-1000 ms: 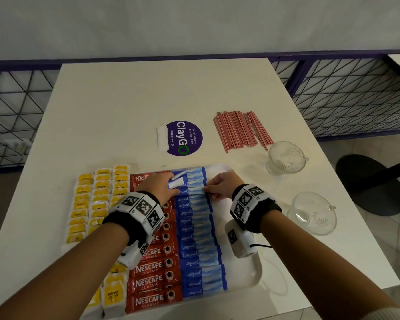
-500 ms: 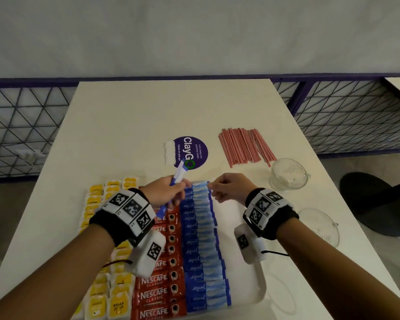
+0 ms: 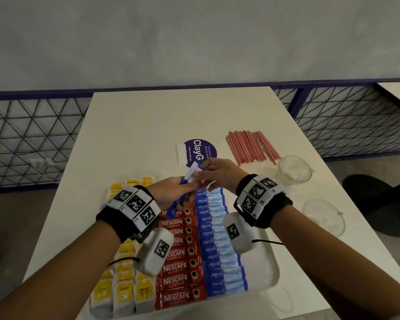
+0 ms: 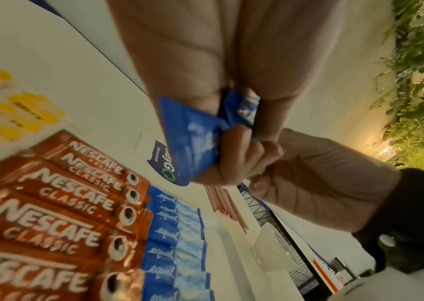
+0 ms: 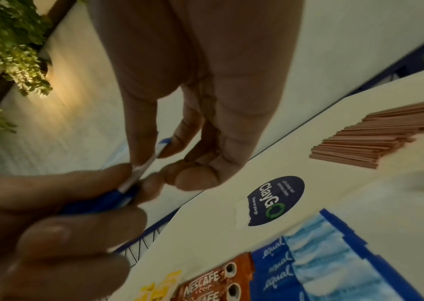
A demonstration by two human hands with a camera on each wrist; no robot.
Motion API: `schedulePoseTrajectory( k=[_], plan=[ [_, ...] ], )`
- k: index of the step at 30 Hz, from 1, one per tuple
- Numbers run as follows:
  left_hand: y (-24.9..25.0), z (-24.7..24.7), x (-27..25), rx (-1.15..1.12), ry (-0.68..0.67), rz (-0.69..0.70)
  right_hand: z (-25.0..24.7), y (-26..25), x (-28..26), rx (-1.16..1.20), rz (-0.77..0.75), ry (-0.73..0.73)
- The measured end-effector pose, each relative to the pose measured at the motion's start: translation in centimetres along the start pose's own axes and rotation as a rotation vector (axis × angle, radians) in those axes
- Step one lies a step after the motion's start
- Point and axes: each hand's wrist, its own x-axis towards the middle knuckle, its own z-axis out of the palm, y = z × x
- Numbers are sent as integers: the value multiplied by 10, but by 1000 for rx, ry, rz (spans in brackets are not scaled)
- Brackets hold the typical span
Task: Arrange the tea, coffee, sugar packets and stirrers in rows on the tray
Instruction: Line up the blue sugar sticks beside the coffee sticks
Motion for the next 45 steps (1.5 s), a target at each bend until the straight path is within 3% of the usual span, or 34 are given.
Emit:
schedulePoseTrajectory(
  k=[7,12,15,22,26,32,45],
  plan=[
    [-41,-23,-16,-74,97,-108,8,14,-13,224,9,97],
    [-51,-25,-24,-231,8,-211,18,29,-31,401,-29,99],
    [-50,-19,-26,-268,-41,-235,24,41,-39,376,-58,113],
    [-51,-11,-19,-245,14,-297,20,64,-52,386,-79,93],
    [-46,-4,-11,-263,113,-240,10,66,-51,252,-40,67],
    [-37,6,3,-94,301,-87,-8,73,-42,446,155,70],
    [-45,30,22,467,544,-27,-31,95,-18,333,194,16]
  ],
)
